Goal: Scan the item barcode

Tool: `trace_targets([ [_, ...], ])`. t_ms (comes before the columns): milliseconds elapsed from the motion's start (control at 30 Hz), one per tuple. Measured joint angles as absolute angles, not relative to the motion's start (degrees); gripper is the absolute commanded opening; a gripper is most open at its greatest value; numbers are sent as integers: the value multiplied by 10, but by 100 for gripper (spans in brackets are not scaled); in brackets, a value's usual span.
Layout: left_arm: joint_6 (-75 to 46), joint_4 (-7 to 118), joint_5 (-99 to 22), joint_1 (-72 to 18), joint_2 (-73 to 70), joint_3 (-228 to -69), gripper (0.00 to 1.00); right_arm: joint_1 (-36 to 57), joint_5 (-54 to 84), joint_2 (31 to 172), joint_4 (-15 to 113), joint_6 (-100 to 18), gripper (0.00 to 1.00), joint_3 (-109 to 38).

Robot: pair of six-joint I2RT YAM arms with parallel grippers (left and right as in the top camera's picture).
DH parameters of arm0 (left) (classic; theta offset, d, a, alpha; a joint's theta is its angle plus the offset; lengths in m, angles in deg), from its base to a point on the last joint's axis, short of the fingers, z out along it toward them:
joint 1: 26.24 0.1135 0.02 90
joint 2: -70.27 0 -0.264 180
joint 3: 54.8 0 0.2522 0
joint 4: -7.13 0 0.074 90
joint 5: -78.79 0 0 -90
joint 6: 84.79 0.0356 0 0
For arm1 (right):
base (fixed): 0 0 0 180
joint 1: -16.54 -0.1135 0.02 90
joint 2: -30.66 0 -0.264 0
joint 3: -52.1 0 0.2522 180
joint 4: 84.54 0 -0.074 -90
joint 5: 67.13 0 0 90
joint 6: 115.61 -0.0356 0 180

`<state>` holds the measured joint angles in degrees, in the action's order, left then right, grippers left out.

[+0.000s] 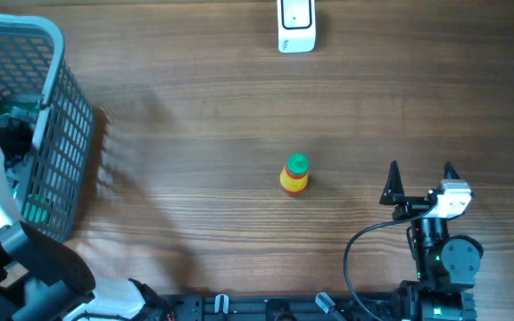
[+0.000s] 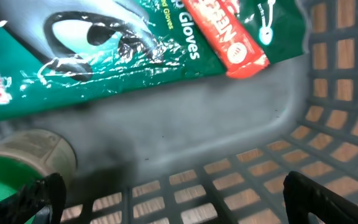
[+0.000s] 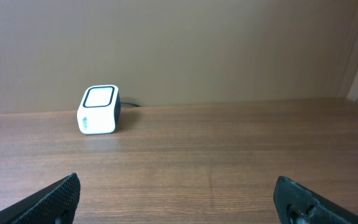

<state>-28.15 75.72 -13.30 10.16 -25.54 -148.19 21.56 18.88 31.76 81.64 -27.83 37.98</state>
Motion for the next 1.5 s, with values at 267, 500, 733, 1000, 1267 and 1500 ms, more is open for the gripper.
trace_targets([
  [267, -282, 691, -132, 102, -255, -1416, 100, 216, 189, 318, 816, -278, 100, 380],
  [500, -282, 668, -132, 102, -261, -1391, 100, 216, 189, 318, 816, -278, 100, 380],
  [733, -282, 662, -132, 102, -317, -1387, 100, 216, 189, 318, 816, -278, 100, 380],
  [1000, -286, 662, -125, 103, -345, -1384, 100, 216, 189, 318, 816, -278, 100, 380],
  [1267, -273, 661, -121, 102, -345, -1399, 100, 216, 189, 318, 816, -278, 99, 380],
  [1500, -141, 656, -51, 102, -345, -1470, 100, 216, 189, 318, 816, -278, 100, 380],
])
